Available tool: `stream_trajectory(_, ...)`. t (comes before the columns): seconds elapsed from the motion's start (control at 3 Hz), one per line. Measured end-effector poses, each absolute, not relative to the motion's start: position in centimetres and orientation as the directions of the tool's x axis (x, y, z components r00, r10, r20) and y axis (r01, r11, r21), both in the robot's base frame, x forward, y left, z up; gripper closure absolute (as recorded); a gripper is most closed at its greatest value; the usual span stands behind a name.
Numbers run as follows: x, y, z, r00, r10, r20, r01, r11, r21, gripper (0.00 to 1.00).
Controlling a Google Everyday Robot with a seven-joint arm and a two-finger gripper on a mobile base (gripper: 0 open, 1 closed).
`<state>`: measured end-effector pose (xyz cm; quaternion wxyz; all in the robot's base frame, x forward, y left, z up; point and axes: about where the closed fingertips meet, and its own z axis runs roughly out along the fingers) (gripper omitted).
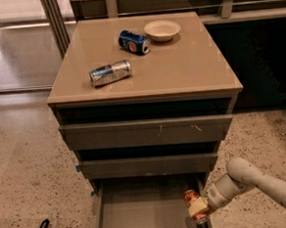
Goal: Pick coke can from bottom drawer and place on counter
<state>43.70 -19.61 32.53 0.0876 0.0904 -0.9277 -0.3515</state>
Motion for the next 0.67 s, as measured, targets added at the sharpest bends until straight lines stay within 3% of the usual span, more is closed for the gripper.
stream_trajectory(0.67,42.8,-16.6,44.6,-0.918,-0.377,-0.125,-0.357,0.644,0.677,1.0)
